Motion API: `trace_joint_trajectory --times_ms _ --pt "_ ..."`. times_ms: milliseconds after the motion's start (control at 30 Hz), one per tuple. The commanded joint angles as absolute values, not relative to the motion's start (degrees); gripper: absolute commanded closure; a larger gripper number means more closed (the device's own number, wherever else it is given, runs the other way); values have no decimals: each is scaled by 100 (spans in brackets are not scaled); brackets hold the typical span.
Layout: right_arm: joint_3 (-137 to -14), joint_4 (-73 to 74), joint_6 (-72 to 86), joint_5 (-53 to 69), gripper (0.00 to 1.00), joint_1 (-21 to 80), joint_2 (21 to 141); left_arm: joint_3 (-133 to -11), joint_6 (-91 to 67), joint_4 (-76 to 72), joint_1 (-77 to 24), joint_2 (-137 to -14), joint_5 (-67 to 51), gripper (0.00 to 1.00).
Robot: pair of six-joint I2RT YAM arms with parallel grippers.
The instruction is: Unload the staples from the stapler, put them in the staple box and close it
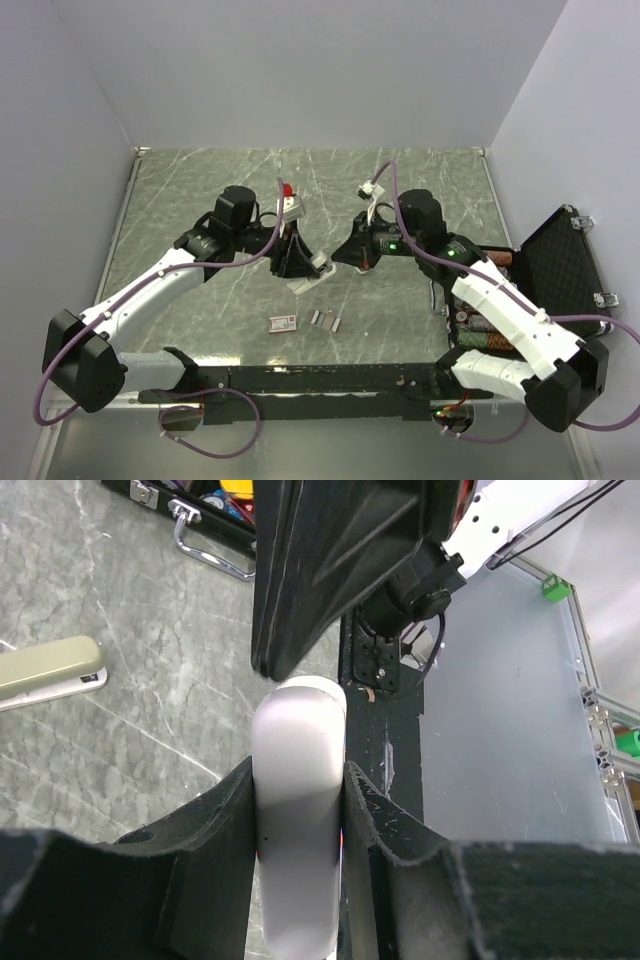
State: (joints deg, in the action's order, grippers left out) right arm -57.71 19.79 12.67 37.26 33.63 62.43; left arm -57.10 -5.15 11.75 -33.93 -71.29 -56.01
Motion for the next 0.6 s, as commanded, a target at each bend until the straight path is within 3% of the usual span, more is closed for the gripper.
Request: trace_joint_trajectory --times_ms 0,567 --pt "-5897 1960 1169 3366 100 3401 5951 -5836 -351 993 -3428 -7049 -5678 99" --pt "-5906 1802 1318 4052 100 3542 6284 -5827 -369 941 -3463 -7005 -5643 99"
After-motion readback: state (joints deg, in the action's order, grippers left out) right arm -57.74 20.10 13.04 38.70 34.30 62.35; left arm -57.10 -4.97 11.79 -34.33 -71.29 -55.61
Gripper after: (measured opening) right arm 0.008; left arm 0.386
